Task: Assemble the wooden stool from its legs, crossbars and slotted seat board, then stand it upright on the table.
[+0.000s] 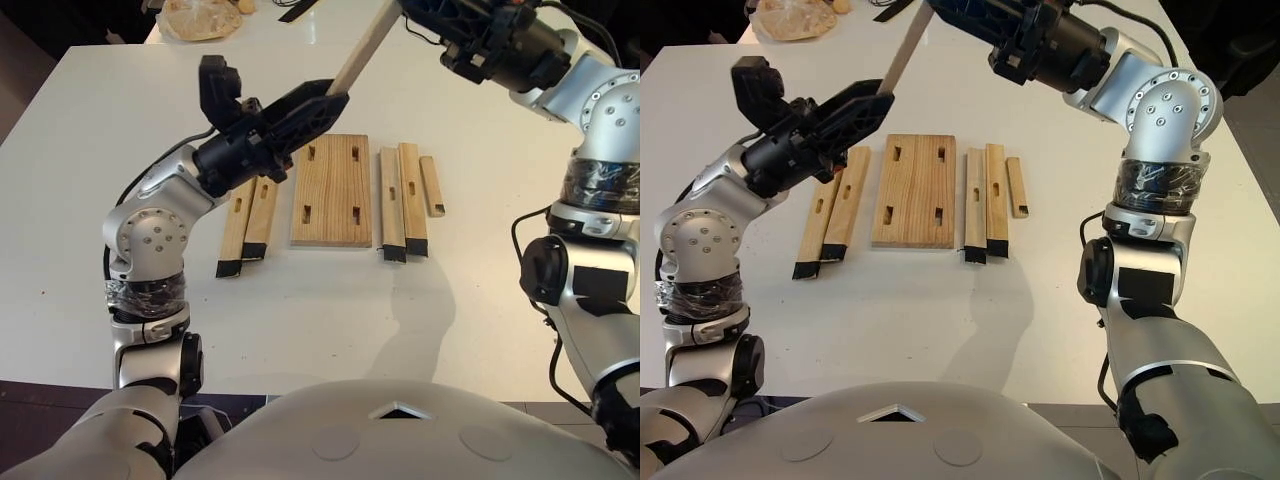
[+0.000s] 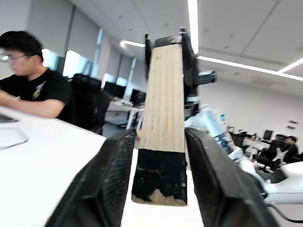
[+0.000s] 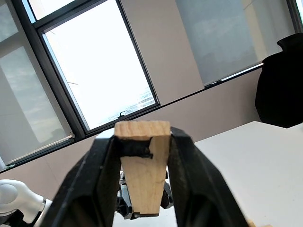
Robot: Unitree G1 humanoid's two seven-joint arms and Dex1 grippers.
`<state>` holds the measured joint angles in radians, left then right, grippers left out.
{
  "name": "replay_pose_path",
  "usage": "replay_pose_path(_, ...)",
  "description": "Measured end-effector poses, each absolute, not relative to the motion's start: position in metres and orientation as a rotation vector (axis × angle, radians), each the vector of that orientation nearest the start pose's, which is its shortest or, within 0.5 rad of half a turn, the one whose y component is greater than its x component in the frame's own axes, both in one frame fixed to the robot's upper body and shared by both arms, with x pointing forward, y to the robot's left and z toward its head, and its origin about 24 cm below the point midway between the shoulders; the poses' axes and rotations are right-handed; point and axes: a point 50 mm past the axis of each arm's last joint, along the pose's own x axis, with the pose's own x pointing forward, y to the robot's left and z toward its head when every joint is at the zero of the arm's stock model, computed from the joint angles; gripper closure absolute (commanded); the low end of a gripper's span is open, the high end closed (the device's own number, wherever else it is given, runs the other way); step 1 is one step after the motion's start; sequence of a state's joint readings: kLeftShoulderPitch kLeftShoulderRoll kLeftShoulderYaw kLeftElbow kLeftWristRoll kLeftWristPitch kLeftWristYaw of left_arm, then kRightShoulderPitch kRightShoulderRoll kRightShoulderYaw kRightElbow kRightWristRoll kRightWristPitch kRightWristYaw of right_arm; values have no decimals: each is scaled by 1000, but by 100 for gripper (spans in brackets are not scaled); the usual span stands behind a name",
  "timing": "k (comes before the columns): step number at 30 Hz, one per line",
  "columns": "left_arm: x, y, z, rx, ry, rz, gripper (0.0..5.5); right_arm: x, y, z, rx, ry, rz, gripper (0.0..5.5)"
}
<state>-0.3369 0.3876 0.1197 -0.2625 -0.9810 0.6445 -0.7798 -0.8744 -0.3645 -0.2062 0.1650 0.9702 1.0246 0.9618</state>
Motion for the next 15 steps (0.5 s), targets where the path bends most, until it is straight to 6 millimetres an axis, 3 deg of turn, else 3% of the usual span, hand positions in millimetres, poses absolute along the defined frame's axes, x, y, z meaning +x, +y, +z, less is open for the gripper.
replay_pose_path(4,262,152,149,-237,-27,-1097,303,319,-133,248,523,-57,1436,421)
replay_pose_path(8,254,181,105,-48,150,-955,303,331,-151,241,208,-122,1280,421)
replay_pose_path(11,260,195,100,-20,132,-779,303,346,-170,222,11,-92,1133,421)
replay_pose_path(13,273,198,102,-71,51,-549,303,350,-184,206,-136,-40,1116,421)
replay_pose_path(15,283,194,104,-144,10,-413,303,350,-185,197,-198,-15,1155,421)
